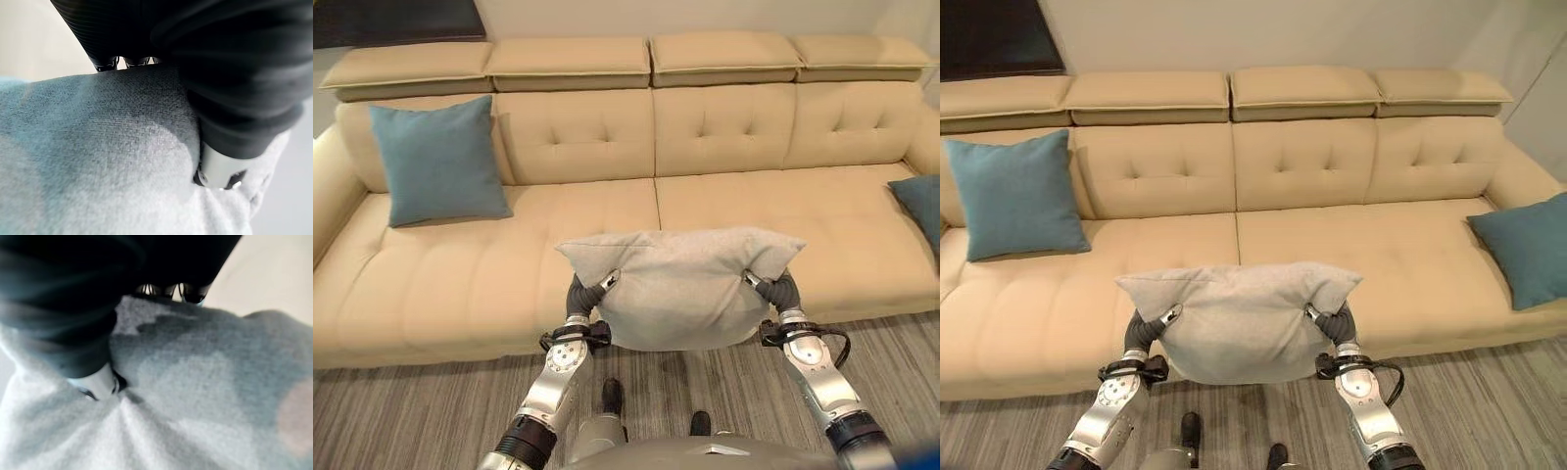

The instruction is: Pick up all the scattered cushions and arrange them neatly on the sofa.

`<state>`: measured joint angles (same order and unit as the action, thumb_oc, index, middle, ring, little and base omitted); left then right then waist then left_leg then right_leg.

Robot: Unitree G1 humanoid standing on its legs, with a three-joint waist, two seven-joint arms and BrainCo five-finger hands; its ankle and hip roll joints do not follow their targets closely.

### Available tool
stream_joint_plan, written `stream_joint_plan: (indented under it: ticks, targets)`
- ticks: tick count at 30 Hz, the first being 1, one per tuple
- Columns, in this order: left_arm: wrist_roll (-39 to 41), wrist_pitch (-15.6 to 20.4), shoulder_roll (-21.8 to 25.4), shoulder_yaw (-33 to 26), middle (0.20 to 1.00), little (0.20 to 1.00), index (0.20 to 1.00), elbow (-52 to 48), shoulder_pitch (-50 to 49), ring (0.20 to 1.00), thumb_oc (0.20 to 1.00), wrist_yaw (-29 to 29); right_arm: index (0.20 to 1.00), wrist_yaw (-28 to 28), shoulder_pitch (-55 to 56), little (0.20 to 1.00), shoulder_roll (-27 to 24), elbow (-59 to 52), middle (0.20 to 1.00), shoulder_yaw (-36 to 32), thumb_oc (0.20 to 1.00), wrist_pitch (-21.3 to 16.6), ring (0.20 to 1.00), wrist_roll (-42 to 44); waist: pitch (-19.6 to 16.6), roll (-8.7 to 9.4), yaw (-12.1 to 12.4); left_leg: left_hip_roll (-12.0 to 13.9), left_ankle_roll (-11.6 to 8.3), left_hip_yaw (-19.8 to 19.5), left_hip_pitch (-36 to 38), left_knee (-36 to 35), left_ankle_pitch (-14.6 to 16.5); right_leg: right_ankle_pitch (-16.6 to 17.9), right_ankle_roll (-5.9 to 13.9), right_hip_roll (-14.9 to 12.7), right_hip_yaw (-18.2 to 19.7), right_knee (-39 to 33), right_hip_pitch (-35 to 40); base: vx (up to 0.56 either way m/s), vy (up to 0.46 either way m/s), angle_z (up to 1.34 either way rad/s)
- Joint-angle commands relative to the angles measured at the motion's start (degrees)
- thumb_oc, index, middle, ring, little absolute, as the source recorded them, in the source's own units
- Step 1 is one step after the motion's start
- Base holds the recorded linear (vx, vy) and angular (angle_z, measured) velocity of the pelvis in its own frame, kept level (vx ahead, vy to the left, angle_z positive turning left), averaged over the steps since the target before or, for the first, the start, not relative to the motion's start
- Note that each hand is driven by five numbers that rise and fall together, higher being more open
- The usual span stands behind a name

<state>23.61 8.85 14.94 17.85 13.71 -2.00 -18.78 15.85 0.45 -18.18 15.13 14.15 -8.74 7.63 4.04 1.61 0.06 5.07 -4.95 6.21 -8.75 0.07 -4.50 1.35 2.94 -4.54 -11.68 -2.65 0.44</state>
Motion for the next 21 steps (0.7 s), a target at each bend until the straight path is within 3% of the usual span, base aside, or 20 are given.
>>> stream_joint_plan:
  ticks: [1, 6, 7, 8, 10, 12, 15, 17, 18, 20, 21]
  targets:
    - [-2.1, 4.5, 0.1, -0.9, 0.2, 0.2, 0.2, -5.1, 4.8, 0.2, 0.2, 1.1, 0.2, 0.2, -4.9, 0.2, 0.7, -4.7, 0.2, -2.1, 0.2, -4.8, 0.2, 0.9, -0.2, 0.76, -0.1, -1.0, -0.05, 0.2, 0.4, 1.9, 0.9, -6.2, 2.99, 1.0, -1.7, 3.9, 3.0, 0.0, 0.0, -0.05]
    - [-2.1, 4.5, 0.1, -0.9, 0.2, 0.2, 0.2, -5.1, 4.8, 0.2, 0.2, 1.1, 0.2, 0.2, -4.9, 0.2, 0.7, -4.7, 0.2, -2.1, 0.2, -4.8, 0.2, 0.9, -0.2, 0.76, -0.1, -1.0, -0.05, 0.2, 0.4, 1.9, 0.9, -6.2, 2.99, 1.0, -1.7, 3.9, 3.0, 0.09, 0.116, 0.12]
    - [-5.5, 4.7, 2.9, -1.1, 0.2, 0.2, 0.2, -7.9, 4.5, 0.2, 0.2, 1.2, 0.2, -1.4, -8.2, 0.2, 2.0, -6.6, 0.2, -0.5, 0.2, -5.3, 0.2, -0.4, -0.3, -0.66, 1.3, -4.2, 4.85, 0.1, 6.6, -0.2, 4.7, -4.5, 6.66, -3.1, 2.2, 18.9, -1.2, 0.46, 0.641, -0.08]
    - [-7.3, 4.7, 3.7, -1.2, 0.2, 0.2, 0.2, -8.1, 5.0, 0.2, 0.2, 1.1, 0.2, -1.6, -8.6, 0.2, 2.4, -7.1, 0.2, -0.4, 0.2, -5.8, 0.2, -1.0, 0.3, -0.8, 1.7, -4.6, 5.7, 0.5, 7.5, -0.5, 5.3, -3.5, 7.29, -3.1, 5.0, 24.6, -4.9, 0.53, 0.648, -1.26]
    - [-7.7, 5.1, 3.5, -1.0, 0.2, 0.2, 0.2, -8.3, 5.7, 0.2, 0.2, 1.0, 0.2, -1.8, -9.1, 0.2, 2.0, -7.7, 0.2, -0.3, 0.2, -5.9, 0.2, -1.6, 0.5, -0.99, 0.9, -5.3, 6.08, -0.7, 8.4, -0.3, 6.4, -4.3, 6.07, -1.7, 7.9, 20.9, -7.7, 0.16, 0.015, -1.23]
    - [-7.3, 5.4, 2.9, -0.6, 0.2, 0.2, 0.2, -8.2, 6.8, 0.2, 0.2, 1.3, 0.2, -1.8, -9.6, 0.2, 1.5, -7.5, 0.2, -0.5, 0.2, -5.9, 0.2, -1.3, 1.0, -0.5, -0.9, -6.4, 5.72, -2.5, 9.4, 0.1, 7.8, -0.5, 6.56, -0.6, 12.2, 10.1, -10.0, 0.22, -0.145, 0.99]
    - [-6.4, 5.7, 2.1, 0.1, 0.2, 0.2, 0.2, -7.2, 7.4, 0.2, 0.2, 2.0, 0.2, -2.5, -8.6, 0.2, 0.9, -7.0, 0.2, -1.1, 0.2, -5.8, 0.2, -0.8, 0.2, 0.38, -1.7, -5.6, 4.0, -4.3, 10.1, 1.5, 9.1, -0.4, 5.71, -0.4, 11.3, 8.1, -7.7, 0.24, -0.312, 0.57]
    - [-4.9, 5.2, 0.9, 1.6, 0.2, 0.2, 0.2, -6.7, 7.8, 0.2, 0.2, 2.9, 0.2, -2.2, -5.3, 0.2, -0.2, -7.3, 0.2, -3.5, 0.2, -5.6, 0.2, 0.0, -0.7, 1.19, -3.6, -3.0, 1.41, -4.2, 8.8, 5.7, 10.0, -1.7, 3.78, -0.1, 7.8, 5.8, -3.7, 0.25, -0.432, 1.26]
    - [-4.4, 5.2, 0.7, 1.8, 0.2, 0.2, 0.2, -6.7, 7.8, 0.2, 0.2, 3.2, 0.2, -2.1, -4.5, 0.2, -0.6, -7.4, 0.2, -4.1, 0.2, -5.6, 0.2, 0.5, -0.5, 1.72, -4.1, -2.3, 0.79, -3.4, 6.2, 11.1, 10.4, -2.1, 3.13, -0.4, 6.4, 5.2, -2.5, 0.13, -0.28, 1.81]
    - [-4.2, 4.9, 0.6, 1.9, 0.2, 0.2, 0.2, -6.6, 7.5, 0.2, 0.2, 3.6, 0.2, -2.5, -3.4, 0.2, -0.9, -7.3, 0.2, -4.3, 0.2, -5.4, 0.2, 1.1, 0.2, 2.28, -4.3, -1.2, 0.77, -1.4, 2.8, 16.5, 9.4, -2.9, 2.22, -0.4, 4.9, 4.6, -0.9, 0.07, -0.158, 1.17]
    - [-4.0, 4.8, 0.7, 1.9, 0.2, 0.2, 0.2, -6.6, 7.2, 0.2, 0.2, 4.0, 0.2, -2.6, -3.3, 0.2, -1.1, -7.2, 0.2, -4.4, 0.2, -5.3, 0.2, 1.2, 0.1, 2.23, -4.2, -1.0, 1.01, -0.9, 2.5, 15.4, 9.6, -3.2, 2.2, -0.3, 4.5, 4.3, -0.5, 0.07, -0.071, 0.03]
